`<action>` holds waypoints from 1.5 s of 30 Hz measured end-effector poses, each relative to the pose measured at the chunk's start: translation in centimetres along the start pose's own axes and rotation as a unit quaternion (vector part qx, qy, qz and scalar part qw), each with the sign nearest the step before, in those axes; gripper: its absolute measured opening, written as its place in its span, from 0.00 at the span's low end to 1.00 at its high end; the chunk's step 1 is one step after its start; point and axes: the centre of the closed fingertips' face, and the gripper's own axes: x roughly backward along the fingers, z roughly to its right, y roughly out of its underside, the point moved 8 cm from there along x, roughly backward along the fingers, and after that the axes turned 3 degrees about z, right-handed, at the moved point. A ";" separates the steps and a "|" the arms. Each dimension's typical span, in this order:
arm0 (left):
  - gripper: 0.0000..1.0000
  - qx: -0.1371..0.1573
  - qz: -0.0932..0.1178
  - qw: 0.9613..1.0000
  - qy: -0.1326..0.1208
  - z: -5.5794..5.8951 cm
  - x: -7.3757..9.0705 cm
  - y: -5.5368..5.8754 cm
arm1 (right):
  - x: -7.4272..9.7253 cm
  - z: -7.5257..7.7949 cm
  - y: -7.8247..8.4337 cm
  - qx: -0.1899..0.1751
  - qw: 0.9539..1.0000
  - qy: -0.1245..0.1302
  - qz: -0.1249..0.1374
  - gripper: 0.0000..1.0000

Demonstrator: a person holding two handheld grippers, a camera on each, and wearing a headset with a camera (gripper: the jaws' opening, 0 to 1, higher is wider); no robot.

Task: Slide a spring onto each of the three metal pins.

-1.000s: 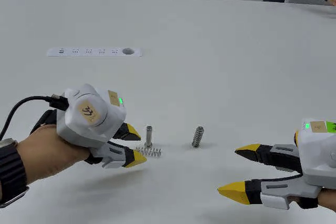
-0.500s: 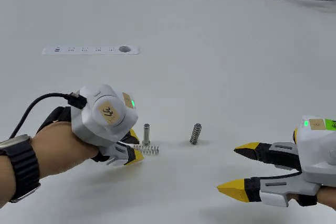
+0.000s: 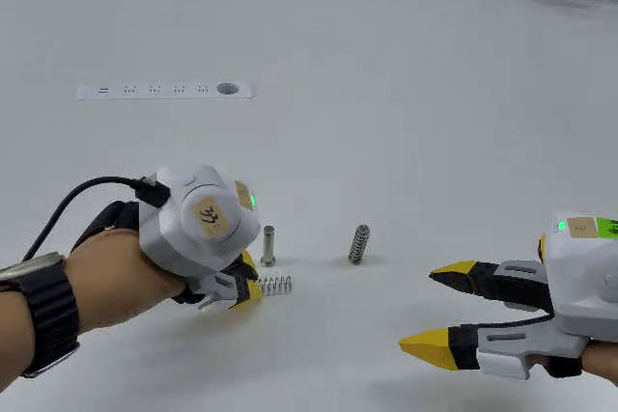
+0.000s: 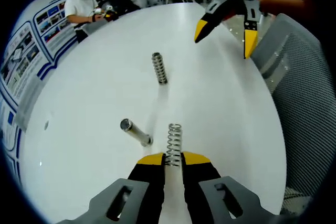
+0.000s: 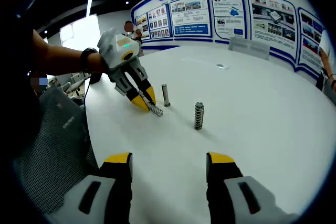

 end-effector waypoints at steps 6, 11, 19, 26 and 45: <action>0.12 0.004 0.002 1.000 0.004 0.2 0.1 0.2 | -0.2 -0.1 -0.2 0.002 1.000 -0.002 0.000 0.57; 0.11 0.006 0.002 1.000 0.008 0.3 0.1 0.2 | -0.1 -0.2 -0.4 0.005 1.000 -0.003 0.002 0.57; 0.11 0.002 0.009 1.000 0.011 1.0 0.4 0.0 | -0.2 -0.3 -0.7 0.009 1.000 -0.007 0.004 0.57; 0.10 -0.008 0.028 0.999 0.013 2.0 1.3 -0.7 | -0.8 -0.8 -1.4 0.020 1.000 -0.020 0.003 0.56; 0.10 -0.042 0.092 0.995 0.022 4.9 3.6 -3.7 | -3.1 -3.1 -3.7 0.054 0.995 -0.081 -0.004 0.44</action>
